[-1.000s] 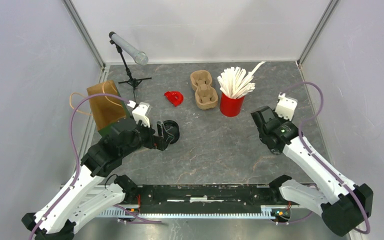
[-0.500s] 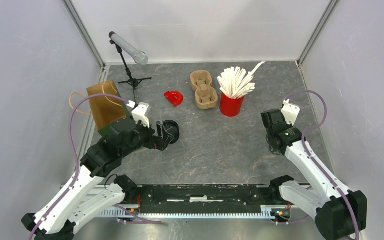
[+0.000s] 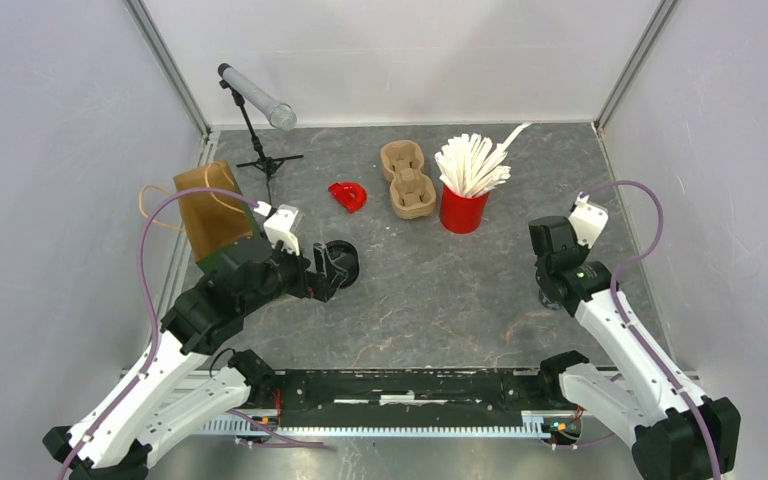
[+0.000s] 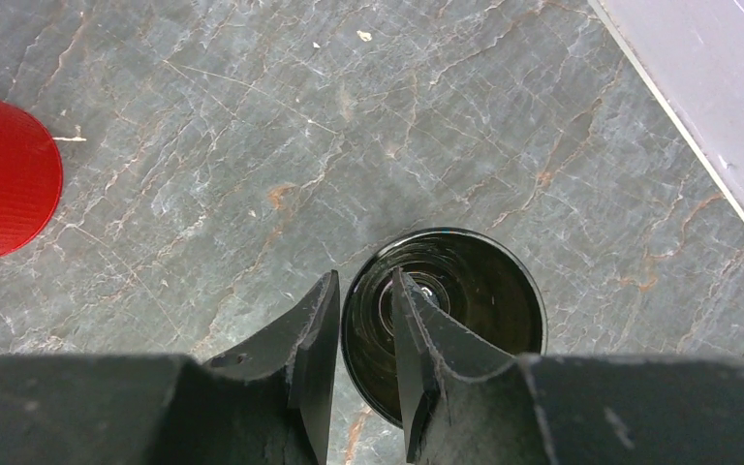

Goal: Pack the takeout coffee

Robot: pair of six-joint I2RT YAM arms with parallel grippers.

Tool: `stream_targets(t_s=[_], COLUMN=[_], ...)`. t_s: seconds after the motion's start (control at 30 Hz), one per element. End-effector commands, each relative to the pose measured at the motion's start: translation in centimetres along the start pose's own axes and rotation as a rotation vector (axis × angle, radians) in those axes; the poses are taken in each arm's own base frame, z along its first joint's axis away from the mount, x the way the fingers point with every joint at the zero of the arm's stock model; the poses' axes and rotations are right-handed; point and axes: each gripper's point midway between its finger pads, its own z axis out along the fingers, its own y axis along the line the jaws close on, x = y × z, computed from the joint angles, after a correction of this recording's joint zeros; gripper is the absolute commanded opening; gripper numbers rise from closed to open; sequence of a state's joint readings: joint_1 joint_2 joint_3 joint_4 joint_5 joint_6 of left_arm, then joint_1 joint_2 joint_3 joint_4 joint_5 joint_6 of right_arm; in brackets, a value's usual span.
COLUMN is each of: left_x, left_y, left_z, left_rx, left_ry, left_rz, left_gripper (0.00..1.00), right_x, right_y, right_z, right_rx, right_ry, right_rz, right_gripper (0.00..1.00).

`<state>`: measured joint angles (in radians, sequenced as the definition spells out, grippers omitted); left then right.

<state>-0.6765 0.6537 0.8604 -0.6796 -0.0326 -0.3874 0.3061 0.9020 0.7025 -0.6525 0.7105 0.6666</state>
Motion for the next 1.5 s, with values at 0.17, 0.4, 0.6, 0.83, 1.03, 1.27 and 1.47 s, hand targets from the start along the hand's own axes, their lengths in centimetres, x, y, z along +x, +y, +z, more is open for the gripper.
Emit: stream_targets(t_s=[0.17, 0.4, 0.6, 0.83, 1.03, 1.27, 1.47], left_x=[-0.2, -0.1, 0.0, 0.0, 0.0, 0.0, 0.1], left_y=[-0.2, -0.2, -0.2, -0.1, -0.2, -0.1, -0.1], left_z=[0.0, 0.1, 0.2, 0.2, 0.2, 0.3, 0.3], left_rx=[0.011, 0.009, 0.008, 0.007, 0.007, 0.006, 0.005], left_ry=[-0.008, -0.007, -0.002, -0.001, 0.000, 0.002, 0.003], left_rz=[0.010, 0.010, 0.009, 0.007, 0.008, 0.006, 0.004], left_gripper=[1.00, 1.00, 1.00, 1.00, 1.00, 1.00, 1.00], right_x=[1.2, 1.9, 2.6, 2.7, 2.3, 1.5, 1.0], right_y=[1.1, 0.3, 0.3, 0.2, -0.5, -1.1, -1.5], right_z=[1.0, 1.3, 1.6, 1.7, 1.8, 1.6, 1.7], right_rx=[-0.023, 0.019, 0.020, 0.025, 0.060, 0.083, 0.108], right_ry=[0.027, 0.030, 0.041, 0.037, 0.017, -0.011, -0.027], right_rz=[0.034, 0.036, 0.039, 0.038, 0.022, 0.003, -0.027], right_gripper=[0.32, 0.31, 0.30, 0.23, 0.22, 0.07, 0.00])
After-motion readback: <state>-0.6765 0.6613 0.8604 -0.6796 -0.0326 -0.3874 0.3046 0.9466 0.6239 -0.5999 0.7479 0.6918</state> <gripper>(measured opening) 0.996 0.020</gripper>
